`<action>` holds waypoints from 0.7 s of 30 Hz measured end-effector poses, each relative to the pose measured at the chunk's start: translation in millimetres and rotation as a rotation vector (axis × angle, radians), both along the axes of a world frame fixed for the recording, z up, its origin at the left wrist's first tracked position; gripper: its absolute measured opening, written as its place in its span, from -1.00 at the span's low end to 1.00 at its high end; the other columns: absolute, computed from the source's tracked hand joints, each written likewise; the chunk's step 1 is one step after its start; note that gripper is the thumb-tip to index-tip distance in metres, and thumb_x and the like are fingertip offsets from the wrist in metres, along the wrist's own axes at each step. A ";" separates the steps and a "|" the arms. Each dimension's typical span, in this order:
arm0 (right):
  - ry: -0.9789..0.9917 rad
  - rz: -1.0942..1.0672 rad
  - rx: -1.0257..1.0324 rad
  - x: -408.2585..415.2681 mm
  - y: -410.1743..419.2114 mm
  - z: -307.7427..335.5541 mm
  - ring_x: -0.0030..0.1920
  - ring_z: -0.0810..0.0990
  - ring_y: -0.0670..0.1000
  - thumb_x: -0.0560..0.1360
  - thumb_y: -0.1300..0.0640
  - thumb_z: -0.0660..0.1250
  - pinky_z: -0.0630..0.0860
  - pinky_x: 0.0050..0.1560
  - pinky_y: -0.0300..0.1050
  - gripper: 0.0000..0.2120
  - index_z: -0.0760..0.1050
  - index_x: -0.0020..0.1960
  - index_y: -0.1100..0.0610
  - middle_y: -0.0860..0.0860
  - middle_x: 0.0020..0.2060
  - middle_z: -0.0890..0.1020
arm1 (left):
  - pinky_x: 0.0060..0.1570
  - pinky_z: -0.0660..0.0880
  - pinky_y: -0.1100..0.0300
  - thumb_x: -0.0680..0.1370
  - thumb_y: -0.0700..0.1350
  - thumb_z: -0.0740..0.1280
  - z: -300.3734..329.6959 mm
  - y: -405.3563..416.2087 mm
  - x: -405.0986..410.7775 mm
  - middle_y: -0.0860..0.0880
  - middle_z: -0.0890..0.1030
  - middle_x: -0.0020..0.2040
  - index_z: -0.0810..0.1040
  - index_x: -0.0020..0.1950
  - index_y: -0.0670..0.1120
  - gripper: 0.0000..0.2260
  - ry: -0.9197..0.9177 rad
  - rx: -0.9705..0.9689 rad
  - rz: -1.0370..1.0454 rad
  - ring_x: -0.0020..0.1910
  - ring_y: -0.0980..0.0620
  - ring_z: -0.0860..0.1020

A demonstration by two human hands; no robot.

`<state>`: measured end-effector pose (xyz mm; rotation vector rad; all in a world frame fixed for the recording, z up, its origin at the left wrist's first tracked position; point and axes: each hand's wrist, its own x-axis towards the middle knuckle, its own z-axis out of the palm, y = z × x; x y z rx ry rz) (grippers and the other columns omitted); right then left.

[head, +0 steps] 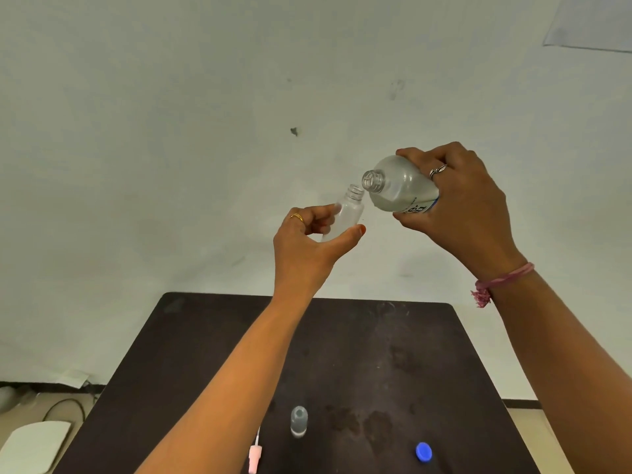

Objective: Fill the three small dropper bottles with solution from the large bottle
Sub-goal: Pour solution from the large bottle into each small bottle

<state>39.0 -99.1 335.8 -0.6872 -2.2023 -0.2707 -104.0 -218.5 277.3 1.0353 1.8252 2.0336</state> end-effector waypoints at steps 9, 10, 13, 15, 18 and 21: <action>0.006 -0.016 0.090 4.5 3.9 8.5 0.01 0.50 0.12 0.25 0.09 0.57 0.34 -0.19 -0.18 -0.35 0.48 0.31 0.00 0.08 0.03 0.53 | -0.17 0.55 0.38 0.31 0.00 0.57 4.3 4.3 9.5 0.08 0.59 -0.06 0.55 -0.01 0.10 -0.67 0.004 0.016 0.001 -0.11 0.20 0.57; 0.011 -0.015 0.097 4.7 4.3 9.2 0.00 0.49 0.11 0.24 0.10 0.57 0.34 -0.19 -0.18 -0.35 0.48 0.31 0.00 0.08 0.03 0.53 | -0.18 0.53 0.41 0.31 0.00 0.57 4.8 4.8 10.3 0.08 0.59 -0.06 0.55 -0.01 0.11 -0.67 0.005 0.016 0.002 -0.11 0.21 0.56; 0.018 -0.007 0.117 5.5 4.8 11.3 0.00 0.49 0.11 0.24 0.11 0.57 0.33 -0.20 -0.19 -0.35 0.49 0.30 0.00 0.08 0.03 0.53 | -0.22 0.48 0.48 0.30 0.00 0.57 6.3 6.1 12.6 0.08 0.60 -0.06 0.55 -0.02 0.12 -0.67 0.000 0.024 0.003 -0.11 0.21 0.56; 0.022 -0.002 0.133 5.7 5.1 12.3 0.00 0.49 0.11 0.24 0.12 0.57 0.33 -0.20 -0.19 -0.35 0.49 0.30 0.00 0.08 0.03 0.54 | -0.23 0.46 0.50 0.31 0.00 0.57 6.7 6.3 13.8 0.07 0.59 -0.05 0.56 0.00 0.09 -0.66 -0.004 0.028 0.003 -0.10 0.20 0.56; 0.030 -0.006 0.167 6.1 5.0 13.7 -0.01 0.50 0.11 0.23 0.13 0.57 0.33 -0.20 -0.19 -0.35 0.49 0.29 0.01 0.09 0.02 0.54 | -0.23 0.46 0.50 0.31 -0.01 0.57 7.1 6.2 15.4 0.06 0.60 -0.04 0.56 0.02 0.06 -0.65 -0.010 0.036 0.004 -0.09 0.19 0.57; 0.040 -0.001 0.174 6.6 5.2 14.7 -0.02 0.50 0.12 0.23 0.16 0.56 0.34 -0.21 -0.18 -0.36 0.49 0.29 0.01 0.09 0.02 0.54 | -0.24 0.46 0.50 0.31 -0.01 0.57 7.9 5.8 17.0 0.05 0.60 -0.03 0.57 0.03 0.04 -0.65 -0.014 0.043 0.002 -0.08 0.18 0.57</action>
